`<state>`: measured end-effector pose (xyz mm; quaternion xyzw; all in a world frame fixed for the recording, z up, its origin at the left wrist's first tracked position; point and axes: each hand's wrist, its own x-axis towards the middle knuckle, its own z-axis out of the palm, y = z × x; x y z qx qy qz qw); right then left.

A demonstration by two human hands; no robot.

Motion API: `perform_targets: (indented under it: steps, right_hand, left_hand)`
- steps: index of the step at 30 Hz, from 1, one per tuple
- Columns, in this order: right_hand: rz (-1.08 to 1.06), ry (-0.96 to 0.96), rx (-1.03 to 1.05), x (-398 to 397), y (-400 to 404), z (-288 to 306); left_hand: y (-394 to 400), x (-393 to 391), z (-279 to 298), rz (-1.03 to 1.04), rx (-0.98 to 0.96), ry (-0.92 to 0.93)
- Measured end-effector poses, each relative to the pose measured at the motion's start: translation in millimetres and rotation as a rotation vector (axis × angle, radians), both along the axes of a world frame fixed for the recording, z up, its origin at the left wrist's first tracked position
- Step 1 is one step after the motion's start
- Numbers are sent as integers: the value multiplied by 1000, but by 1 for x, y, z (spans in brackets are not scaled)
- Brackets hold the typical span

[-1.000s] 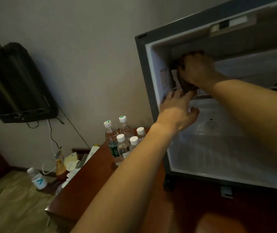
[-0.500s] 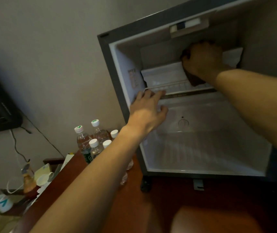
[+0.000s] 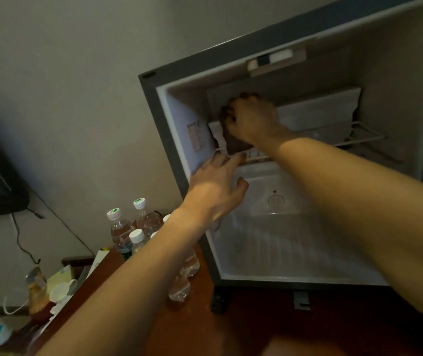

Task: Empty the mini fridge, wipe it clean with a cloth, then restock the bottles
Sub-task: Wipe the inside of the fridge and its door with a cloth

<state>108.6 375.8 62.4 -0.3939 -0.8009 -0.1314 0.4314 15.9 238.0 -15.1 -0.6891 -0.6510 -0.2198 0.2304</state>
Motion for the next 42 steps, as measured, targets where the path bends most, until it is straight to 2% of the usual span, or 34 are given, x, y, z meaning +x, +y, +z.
perform_targets:
  steps: [4, 10, 22, 26, 30, 32, 36, 39, 42]
  right_hand:
    - [-66, 52, 48, 51, 14, -3]
    - [-199, 107, -4, 102, 43, -1]
    - [-77, 7, -65, -4, 7, 11]
    - [-78, -68, 14, 6, -1, 6]
    - [-263, -221, 273, 8, -16, -4]
    - [-254, -278, 218, 10, -22, -5]
    - [-223, -205, -57, 10, -26, -3]
    - [-195, -101, -46, 6, -22, -9]
    - [-78, 74, 7, 12, -13, -12]
  left_hand:
    - [-3, 1, 2, -8, 10, -20]
    - [-3, 0, -2, -26, 17, -33]
    - [4, 2, -4, 18, 22, -38]
    - [3, 2, -2, 22, 1, -41]
    - [0, 4, -2, 23, 2, -66]
    - [0, 3, -2, 26, 0, -60]
    - [2, 2, -2, 15, 1, -70]
    - [2, 1, -2, 5, -3, -75]
    - [1, 2, -2, -9, 10, -92]
